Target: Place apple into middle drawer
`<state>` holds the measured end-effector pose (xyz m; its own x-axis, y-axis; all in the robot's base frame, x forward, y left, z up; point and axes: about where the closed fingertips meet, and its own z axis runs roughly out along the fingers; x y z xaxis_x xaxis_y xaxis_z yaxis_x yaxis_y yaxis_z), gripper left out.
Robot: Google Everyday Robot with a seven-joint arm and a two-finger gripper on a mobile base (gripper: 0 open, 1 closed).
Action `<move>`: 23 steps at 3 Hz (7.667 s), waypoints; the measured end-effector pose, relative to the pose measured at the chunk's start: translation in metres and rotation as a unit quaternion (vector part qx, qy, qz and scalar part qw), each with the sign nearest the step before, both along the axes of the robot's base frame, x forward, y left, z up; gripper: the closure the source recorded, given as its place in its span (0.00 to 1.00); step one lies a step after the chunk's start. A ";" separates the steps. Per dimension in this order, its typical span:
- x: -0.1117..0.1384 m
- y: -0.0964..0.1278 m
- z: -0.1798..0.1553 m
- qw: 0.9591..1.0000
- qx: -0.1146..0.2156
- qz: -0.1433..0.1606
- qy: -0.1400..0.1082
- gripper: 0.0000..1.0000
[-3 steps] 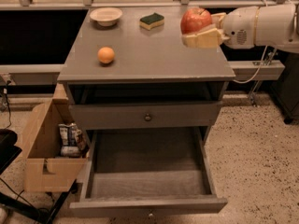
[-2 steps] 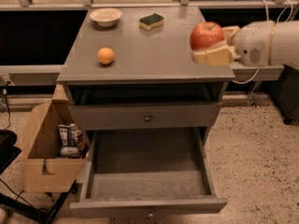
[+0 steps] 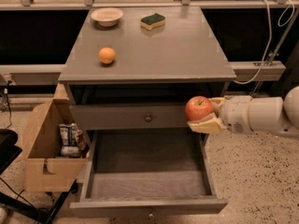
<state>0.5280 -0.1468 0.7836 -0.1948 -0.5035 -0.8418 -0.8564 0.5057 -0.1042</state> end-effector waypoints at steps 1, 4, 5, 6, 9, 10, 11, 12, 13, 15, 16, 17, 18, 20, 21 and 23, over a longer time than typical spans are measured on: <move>0.001 0.000 0.002 1.000 0.000 0.000 -0.002 1.00; -0.005 0.117 -0.104 0.994 0.056 0.057 0.080 1.00; -0.008 0.171 -0.170 0.988 0.059 0.076 0.118 1.00; -0.005 0.216 -0.231 0.985 0.064 0.080 0.137 1.00; 0.056 0.224 -0.319 0.980 0.077 0.089 0.160 1.00; 0.072 0.228 -0.354 0.979 0.073 0.105 0.161 1.00; 0.064 0.238 -0.389 0.976 0.046 0.141 0.161 1.00; 0.042 0.240 -0.414 0.975 0.027 0.161 0.147 1.00; 0.040 0.242 -0.416 0.975 0.026 0.164 0.147 0.84; 0.037 0.246 -0.417 0.974 0.027 0.167 0.149 0.37; 0.036 0.248 -0.418 0.974 0.028 0.169 0.150 0.14; 0.035 0.249 -0.419 0.973 0.028 0.170 0.151 0.00; 0.035 0.249 -0.419 0.973 0.028 0.170 0.151 0.00; -0.005 0.204 -0.339 0.957 -0.021 0.233 0.169 0.00; -0.014 0.181 -0.290 0.943 -0.046 0.265 0.198 0.00; -0.027 0.117 -0.179 0.935 -0.100 0.239 0.244 0.00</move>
Offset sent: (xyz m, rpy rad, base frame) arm 0.0099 0.0403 -0.0142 0.0289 0.0467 0.0417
